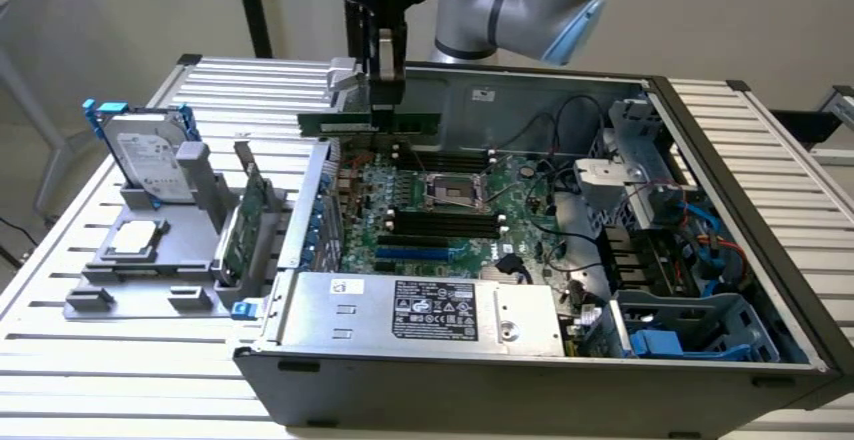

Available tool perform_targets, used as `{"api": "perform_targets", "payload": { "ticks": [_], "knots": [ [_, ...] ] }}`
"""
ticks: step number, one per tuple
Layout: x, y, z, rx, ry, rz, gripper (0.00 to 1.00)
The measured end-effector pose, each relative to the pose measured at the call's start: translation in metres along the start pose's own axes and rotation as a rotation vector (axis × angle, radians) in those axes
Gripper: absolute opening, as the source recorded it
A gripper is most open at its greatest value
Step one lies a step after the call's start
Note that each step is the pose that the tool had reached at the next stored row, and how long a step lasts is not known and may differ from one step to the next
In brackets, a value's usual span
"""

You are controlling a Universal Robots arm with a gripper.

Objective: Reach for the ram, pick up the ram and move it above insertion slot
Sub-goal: 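Pick up the ram and move it above insertion slot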

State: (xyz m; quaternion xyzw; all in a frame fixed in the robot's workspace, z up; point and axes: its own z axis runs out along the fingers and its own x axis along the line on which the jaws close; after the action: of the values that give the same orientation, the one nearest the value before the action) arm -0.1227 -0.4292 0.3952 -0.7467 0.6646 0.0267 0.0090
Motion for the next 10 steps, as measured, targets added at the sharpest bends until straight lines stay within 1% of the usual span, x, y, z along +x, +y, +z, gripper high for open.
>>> {"api": "perform_targets", "payload": {
  "ticks": [10],
  "knots": [
    [-0.011,-0.0287,-0.0001,0.0,0.0,0.0,0.13]
  ]
}}
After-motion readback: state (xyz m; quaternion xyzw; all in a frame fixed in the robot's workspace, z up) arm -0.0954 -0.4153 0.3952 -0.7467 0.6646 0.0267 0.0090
